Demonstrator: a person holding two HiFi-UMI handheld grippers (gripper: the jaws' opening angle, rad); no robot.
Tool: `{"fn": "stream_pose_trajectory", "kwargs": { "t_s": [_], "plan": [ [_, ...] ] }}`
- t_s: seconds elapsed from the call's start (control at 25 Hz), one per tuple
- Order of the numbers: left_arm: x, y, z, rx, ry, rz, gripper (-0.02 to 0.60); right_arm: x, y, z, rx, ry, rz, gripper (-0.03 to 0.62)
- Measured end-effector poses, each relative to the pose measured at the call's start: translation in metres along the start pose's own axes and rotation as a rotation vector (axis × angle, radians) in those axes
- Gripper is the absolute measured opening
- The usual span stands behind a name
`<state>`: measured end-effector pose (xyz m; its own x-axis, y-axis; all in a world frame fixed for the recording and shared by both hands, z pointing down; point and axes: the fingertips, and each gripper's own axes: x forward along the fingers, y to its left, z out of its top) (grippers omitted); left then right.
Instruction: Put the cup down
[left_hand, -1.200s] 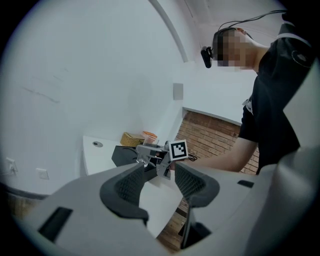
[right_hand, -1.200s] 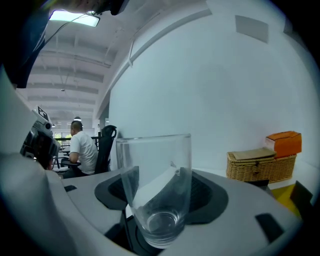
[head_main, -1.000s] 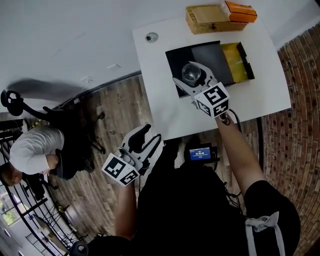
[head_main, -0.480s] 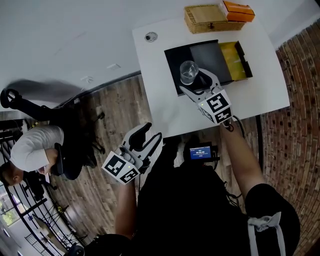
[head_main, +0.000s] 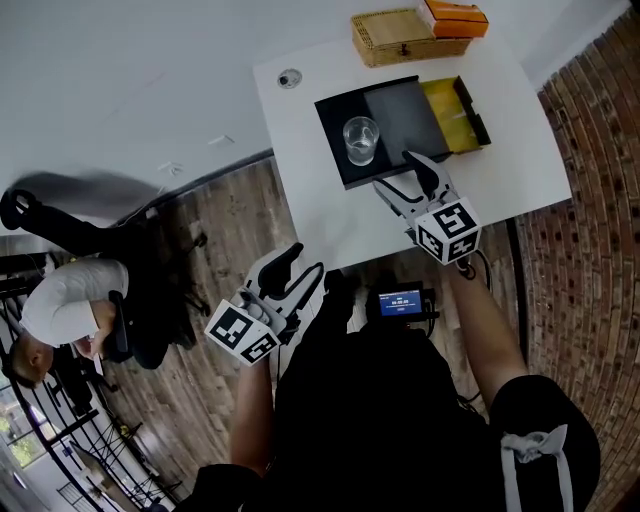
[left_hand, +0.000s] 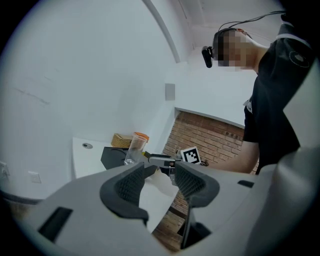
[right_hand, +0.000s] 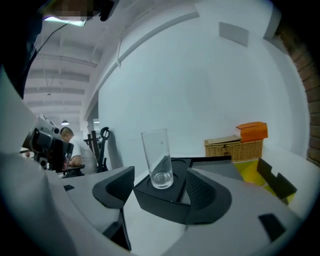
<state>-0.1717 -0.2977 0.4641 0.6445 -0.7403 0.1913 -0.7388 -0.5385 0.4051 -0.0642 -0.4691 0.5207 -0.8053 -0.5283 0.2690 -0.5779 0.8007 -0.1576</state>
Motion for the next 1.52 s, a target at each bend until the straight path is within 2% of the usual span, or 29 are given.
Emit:
{"fn": "stream_pose_trajectory", "kwargs": {
  "t_s": [0.24,0.32,0.44,0.6,0.76,0.88,1.08,1.36,1.52],
  "plan": [
    [0.007,-0.009,0.001,0.020,-0.005,-0.034,0.196,-0.038,0.000,0.015,0.198,-0.086,0.005,0.324],
    [0.008,-0.013,0.002,0.030,-0.005,-0.047,0.196,-0.051,0.002,0.023,0.267,-0.124,0.015,0.301],
    [0.010,-0.019,0.005,0.039,-0.023,-0.056,0.196,-0.070,0.005,0.032,0.310,-0.164,0.012,0.240],
    [0.015,-0.025,0.009,0.057,-0.042,-0.079,0.196,-0.091,0.012,0.034,0.299,-0.185,-0.023,0.106],
    [0.020,-0.029,0.014,0.070,-0.054,-0.108,0.196,-0.108,0.028,0.038,0.331,-0.206,-0.001,0.060],
    [0.024,-0.031,0.018,0.075,-0.066,-0.125,0.190,-0.119,0.039,0.043,0.337,-0.211,0.003,0.046],
    [0.031,-0.034,0.030,0.079,-0.113,-0.156,0.149,-0.138,0.040,0.054,0.291,-0.211,-0.072,0.031],
    [0.039,-0.037,0.044,0.085,-0.173,-0.182,0.011,-0.149,0.044,0.065,0.266,-0.222,-0.096,0.017],
    [0.044,-0.037,0.042,0.102,-0.152,-0.191,0.008,-0.146,0.044,0.069,0.223,-0.216,-0.103,0.017]
  ]
}}
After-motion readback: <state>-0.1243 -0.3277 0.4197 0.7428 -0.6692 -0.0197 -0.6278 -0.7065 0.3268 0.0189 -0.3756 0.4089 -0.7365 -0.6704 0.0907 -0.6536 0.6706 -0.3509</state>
